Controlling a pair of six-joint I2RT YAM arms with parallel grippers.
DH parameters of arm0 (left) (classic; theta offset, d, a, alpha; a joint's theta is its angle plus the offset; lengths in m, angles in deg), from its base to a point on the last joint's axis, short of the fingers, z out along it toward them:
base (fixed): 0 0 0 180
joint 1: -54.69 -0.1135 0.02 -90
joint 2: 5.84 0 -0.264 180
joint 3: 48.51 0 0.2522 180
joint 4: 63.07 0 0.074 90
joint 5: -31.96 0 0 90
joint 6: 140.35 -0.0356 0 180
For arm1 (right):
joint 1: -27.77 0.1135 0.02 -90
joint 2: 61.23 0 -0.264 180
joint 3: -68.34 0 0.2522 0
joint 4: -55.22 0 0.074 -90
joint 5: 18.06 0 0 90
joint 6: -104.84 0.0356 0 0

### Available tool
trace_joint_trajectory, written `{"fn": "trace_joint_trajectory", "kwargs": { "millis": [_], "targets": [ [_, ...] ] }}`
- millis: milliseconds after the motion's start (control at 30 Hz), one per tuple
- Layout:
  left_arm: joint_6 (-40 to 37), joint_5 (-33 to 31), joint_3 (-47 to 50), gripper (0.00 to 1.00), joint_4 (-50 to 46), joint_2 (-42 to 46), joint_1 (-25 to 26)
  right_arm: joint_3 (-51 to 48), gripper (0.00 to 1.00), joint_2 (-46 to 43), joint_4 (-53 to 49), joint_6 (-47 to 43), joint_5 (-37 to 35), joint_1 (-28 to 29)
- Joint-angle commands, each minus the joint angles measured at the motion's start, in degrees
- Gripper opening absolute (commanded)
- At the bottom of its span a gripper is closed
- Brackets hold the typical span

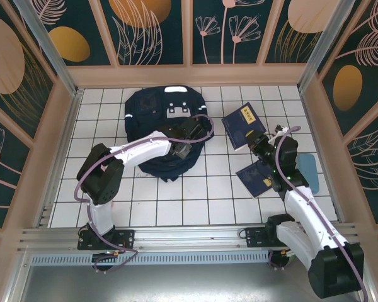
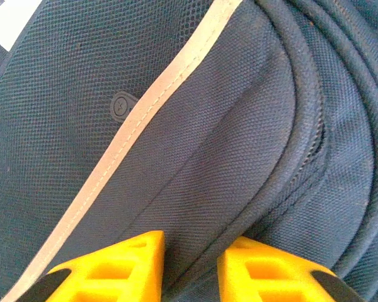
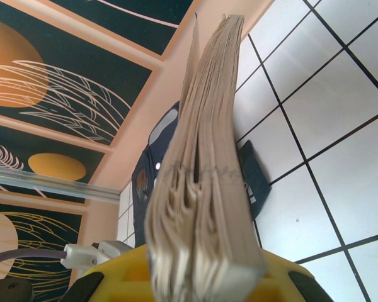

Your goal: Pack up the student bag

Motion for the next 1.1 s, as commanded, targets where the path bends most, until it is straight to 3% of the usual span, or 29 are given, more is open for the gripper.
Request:
{"fn": "trace_joint_trajectory", "kwargs": {
  "millis": [0, 233, 433, 567, 667, 933, 1067],
  "targets": [
    [-0.09, -4.28, -1.45, 0.16, 2.90, 1.97, -0.65, -0.67, 0.01, -1.42, 1.82, 0.33, 1.39, -0.46],
    [-1.12, -6.20, 0.23, 0.02, 6.09, 6.51, -0.64, -1.66, 0.01, -2.60, -1.32, -0.65, 2.61, -0.43],
    [-1.45, -10.52, 0.39, 0.00, 8.79, 11.87, -0.59, -2.23, 0.01, -3.87, -3.58, -2.68, 7.73, -0.34],
    [-1.86, -9.63, -0.03, 0.00, 12.13, 14.62, -0.66, -3.64, 0.02, -3.78, -1.09, -1.75, 14.25, 0.22],
    [-2.14, -8.56, -0.91, 0.00, 14.85, 15.32, -0.59, -5.66, 0.02, -3.26, 3.19, 0.89, 17.37, 2.63],
    [-2.73, -6.23, -6.90, 0.00, 17.05, 12.50, -0.59, -7.29, 0.02, 3.14, 16.33, 5.57, 17.44, 15.04],
    [-2.82, -5.31, -8.73, 0.00, 17.10, 11.87, -0.63, -6.52, 0.02, 8.86, 21.11, 7.64, 16.67, 17.14]
  ]
}}
